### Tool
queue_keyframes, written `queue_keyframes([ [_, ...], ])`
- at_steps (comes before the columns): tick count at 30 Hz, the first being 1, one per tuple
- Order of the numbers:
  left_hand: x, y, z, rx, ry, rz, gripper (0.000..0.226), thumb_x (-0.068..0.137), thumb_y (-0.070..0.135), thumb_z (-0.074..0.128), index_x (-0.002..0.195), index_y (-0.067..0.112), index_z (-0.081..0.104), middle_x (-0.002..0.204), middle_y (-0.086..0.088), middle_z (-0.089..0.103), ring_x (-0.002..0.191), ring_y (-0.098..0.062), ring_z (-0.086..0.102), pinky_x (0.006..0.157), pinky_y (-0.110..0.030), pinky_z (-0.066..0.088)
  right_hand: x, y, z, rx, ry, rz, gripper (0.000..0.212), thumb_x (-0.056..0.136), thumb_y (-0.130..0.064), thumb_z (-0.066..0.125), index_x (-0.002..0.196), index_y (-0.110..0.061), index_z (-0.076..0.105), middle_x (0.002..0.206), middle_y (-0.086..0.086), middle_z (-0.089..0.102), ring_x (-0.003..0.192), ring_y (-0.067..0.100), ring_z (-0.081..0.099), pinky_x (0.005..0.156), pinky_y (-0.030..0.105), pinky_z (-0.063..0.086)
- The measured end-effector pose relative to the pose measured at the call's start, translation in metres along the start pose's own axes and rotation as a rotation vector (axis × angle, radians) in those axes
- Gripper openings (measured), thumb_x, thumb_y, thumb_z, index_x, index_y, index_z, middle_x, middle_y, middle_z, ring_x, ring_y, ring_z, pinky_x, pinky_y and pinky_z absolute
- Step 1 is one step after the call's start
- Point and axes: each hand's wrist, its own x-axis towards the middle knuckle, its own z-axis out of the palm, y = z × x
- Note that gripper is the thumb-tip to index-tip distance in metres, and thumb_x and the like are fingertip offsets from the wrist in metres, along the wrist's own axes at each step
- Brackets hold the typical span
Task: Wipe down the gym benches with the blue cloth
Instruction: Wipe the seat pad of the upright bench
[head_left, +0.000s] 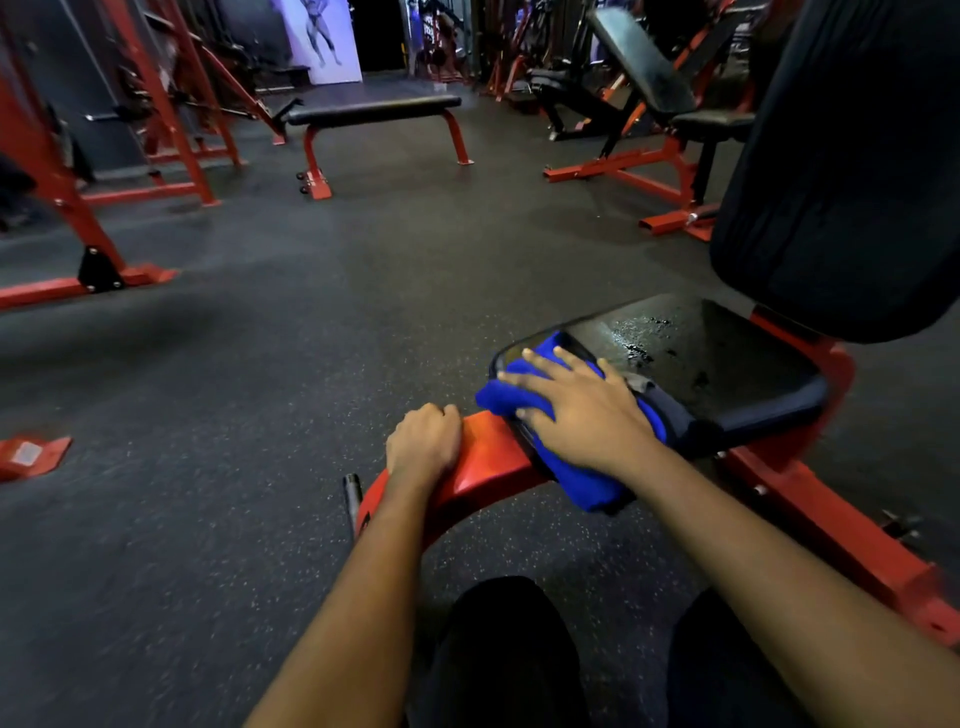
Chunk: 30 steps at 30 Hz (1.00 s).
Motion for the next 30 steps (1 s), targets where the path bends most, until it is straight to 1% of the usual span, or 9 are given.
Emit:
queue_keyframes([
  [2,0.001,-0.001,0.001,0.010,0.002,0.008,0.047,0.100,0.031,0.029,0.118,0.002,0.061,0.129,-0.024,0.058,0.119,-0.039,0.054,0.095,-0.041,0.041,-0.029,0.006,-0.002,-0.004,0.048,-0.031,0.052,0.091,-0.056,0.030,0.144,-0.055,0.032,0.160,-0.021,0.021,0.149,0.011,0.017,0.119,0.049,0.016],
  [4,0.000,-0.003,0.003,0.018,0.004,0.009,0.046,0.099,0.031,0.029,0.117,0.003,0.061,0.128,-0.023,0.059,0.118,-0.039,0.054,0.094,-0.041,0.041,-0.034,0.010,-0.004,0.011,0.046,0.022,0.054,0.090,-0.058,0.028,0.144,-0.056,0.032,0.159,-0.023,0.022,0.149,0.009,0.017,0.118,0.048,0.016],
  [8,0.002,-0.001,0.002,0.031,0.014,0.008,0.047,0.099,0.031,0.030,0.117,0.003,0.062,0.127,-0.023,0.060,0.118,-0.039,0.055,0.095,-0.041,0.042,0.002,-0.008,0.001,-0.044,-0.016,0.102,0.052,0.095,-0.062,0.034,0.146,-0.057,0.025,0.163,-0.016,0.011,0.152,0.019,0.007,0.113,0.064,0.012],
  [12,-0.001,-0.002,0.001,0.035,0.006,0.008,0.046,0.099,0.031,0.029,0.117,0.003,0.062,0.128,-0.022,0.059,0.118,-0.038,0.054,0.095,-0.041,0.041,0.058,-0.017,0.003,-0.005,-0.135,0.126,0.051,0.095,-0.060,0.038,0.146,-0.053,0.031,0.165,-0.012,0.008,0.152,0.026,0.000,0.109,0.072,0.007],
  [16,-0.002,-0.003,0.000,0.027,0.008,0.037,0.046,0.099,0.030,0.028,0.114,0.004,0.062,0.127,-0.021,0.060,0.117,-0.038,0.055,0.093,-0.041,0.042,0.081,-0.022,0.002,0.013,-0.116,0.196,0.048,0.096,-0.055,0.040,0.143,-0.047,0.039,0.163,-0.010,0.018,0.151,0.026,0.007,0.112,0.069,0.011],
  [20,-0.002,-0.003,0.000,0.024,0.020,0.029,0.046,0.099,0.031,0.029,0.115,0.003,0.062,0.126,-0.022,0.060,0.117,-0.038,0.055,0.093,-0.041,0.042,0.029,-0.024,0.006,-0.002,0.026,0.134,0.051,0.097,-0.049,0.041,0.147,-0.047,0.034,0.163,-0.011,0.020,0.150,0.020,0.014,0.117,0.058,0.013],
  [23,-0.002,-0.002,0.002,0.037,0.022,0.029,0.046,0.099,0.031,0.030,0.115,0.004,0.063,0.126,-0.021,0.061,0.116,-0.037,0.056,0.092,-0.040,0.042,-0.005,-0.021,0.011,-0.045,0.084,0.108,0.052,0.096,-0.052,0.039,0.147,-0.048,0.031,0.162,-0.013,0.020,0.150,0.019,0.016,0.117,0.057,0.014],
  [28,-0.001,-0.002,0.003,0.035,0.021,0.020,0.047,0.098,0.032,0.030,0.116,0.003,0.062,0.126,-0.022,0.061,0.116,-0.039,0.056,0.094,-0.041,0.042,0.052,-0.030,0.006,-0.011,-0.056,0.153,0.052,0.095,-0.047,0.044,0.146,-0.045,0.035,0.163,-0.010,0.017,0.150,0.025,0.010,0.115,0.064,0.012],
  [30,-0.002,-0.003,0.003,0.024,0.024,0.026,0.047,0.099,0.031,0.030,0.116,0.003,0.062,0.125,-0.022,0.060,0.115,-0.039,0.056,0.093,-0.041,0.042,0.068,-0.034,0.009,-0.011,-0.069,0.162,0.050,0.094,-0.043,0.047,0.144,-0.043,0.039,0.163,-0.009,0.019,0.150,0.025,0.011,0.114,0.064,0.013],
])
